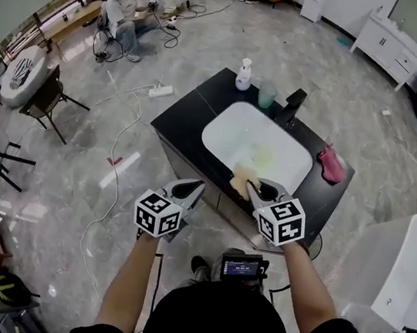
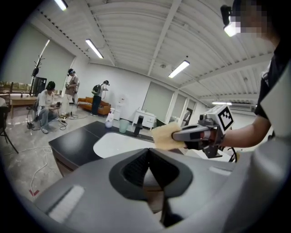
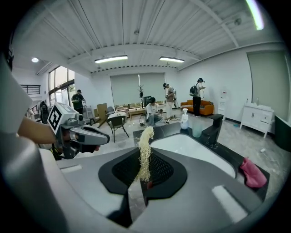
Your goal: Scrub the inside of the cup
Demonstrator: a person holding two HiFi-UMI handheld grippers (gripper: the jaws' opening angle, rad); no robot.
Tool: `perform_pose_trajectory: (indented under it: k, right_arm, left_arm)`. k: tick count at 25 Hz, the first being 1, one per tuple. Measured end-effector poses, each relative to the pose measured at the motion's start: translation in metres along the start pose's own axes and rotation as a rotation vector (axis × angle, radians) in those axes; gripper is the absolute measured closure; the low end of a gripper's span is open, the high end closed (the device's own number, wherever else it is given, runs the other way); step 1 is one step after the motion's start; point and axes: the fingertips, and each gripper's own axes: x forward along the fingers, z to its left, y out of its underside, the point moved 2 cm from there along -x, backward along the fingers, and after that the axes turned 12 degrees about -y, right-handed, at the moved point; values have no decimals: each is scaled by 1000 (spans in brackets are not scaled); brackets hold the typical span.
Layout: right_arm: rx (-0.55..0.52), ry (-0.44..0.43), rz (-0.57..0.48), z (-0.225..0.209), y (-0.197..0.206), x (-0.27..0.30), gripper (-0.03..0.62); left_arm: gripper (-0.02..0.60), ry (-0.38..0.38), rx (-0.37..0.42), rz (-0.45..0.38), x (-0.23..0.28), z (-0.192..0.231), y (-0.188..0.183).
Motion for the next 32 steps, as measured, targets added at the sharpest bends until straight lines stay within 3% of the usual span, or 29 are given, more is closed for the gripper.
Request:
perform_pose_trajectory:
  k: [6,10,20,32]
  right_arm:
    - [57,76,22,-39,7,8,551]
    - [102,104,8,-74,0,24,551]
    - [177,158,-69,-155,-27,48,551]
    - [269,290,-96,-205,-14,17,551]
  left_arm:
    - [583,127,-16,27,46,1,0]
    - [583,158,6,61,83,12,-13]
    - [583,223,114,136,185,38,-69]
    - [583,397,228,221,257,10,-78]
